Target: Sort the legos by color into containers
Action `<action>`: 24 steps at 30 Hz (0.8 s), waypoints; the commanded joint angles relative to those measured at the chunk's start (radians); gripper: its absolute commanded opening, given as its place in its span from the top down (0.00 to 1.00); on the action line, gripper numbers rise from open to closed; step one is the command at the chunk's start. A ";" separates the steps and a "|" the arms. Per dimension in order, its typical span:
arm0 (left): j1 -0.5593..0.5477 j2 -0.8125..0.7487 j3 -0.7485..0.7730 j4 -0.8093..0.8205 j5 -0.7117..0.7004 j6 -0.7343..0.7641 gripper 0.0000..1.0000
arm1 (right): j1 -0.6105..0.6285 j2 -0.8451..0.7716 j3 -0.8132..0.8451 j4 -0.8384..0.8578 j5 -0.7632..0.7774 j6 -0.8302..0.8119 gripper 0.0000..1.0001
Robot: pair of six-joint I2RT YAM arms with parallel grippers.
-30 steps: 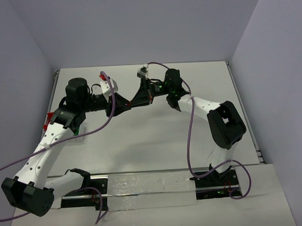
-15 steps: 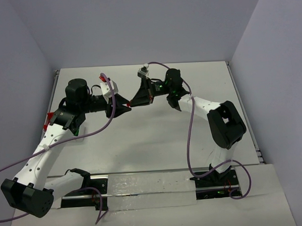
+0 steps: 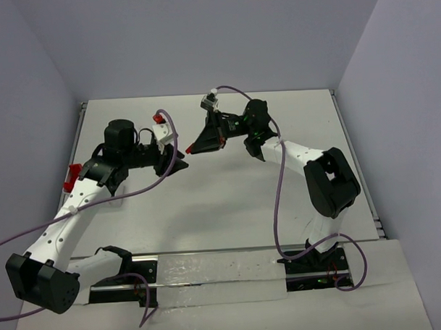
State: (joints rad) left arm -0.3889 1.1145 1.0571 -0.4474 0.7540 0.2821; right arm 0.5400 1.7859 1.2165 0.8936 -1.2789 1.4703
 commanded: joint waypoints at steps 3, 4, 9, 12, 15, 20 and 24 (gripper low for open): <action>0.002 -0.005 0.014 -0.015 -0.017 0.019 0.53 | -0.002 -0.051 0.026 0.079 -0.016 0.008 1.00; 0.002 -0.009 0.016 -0.014 -0.009 0.017 0.51 | -0.003 -0.048 0.024 0.072 -0.014 0.001 1.00; 0.002 -0.032 0.024 -0.005 0.008 -0.014 0.43 | -0.025 -0.026 0.014 -0.053 0.015 -0.077 1.00; 0.003 -0.047 0.036 -0.001 0.008 -0.027 0.42 | -0.037 -0.012 0.016 -0.094 0.035 -0.098 1.00; 0.002 -0.044 0.049 0.002 0.013 -0.037 0.42 | -0.036 -0.008 0.023 -0.108 0.039 -0.101 1.00; -0.001 -0.025 0.075 0.026 0.026 -0.057 0.43 | -0.030 -0.018 0.013 -0.123 0.041 -0.112 1.00; -0.015 -0.008 0.094 0.040 0.027 -0.071 0.43 | -0.022 -0.027 -0.002 -0.150 0.043 -0.137 1.00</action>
State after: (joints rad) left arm -0.3919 1.0952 1.0921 -0.4539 0.7536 0.2401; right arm 0.5080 1.7863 1.2163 0.7526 -1.2466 1.3704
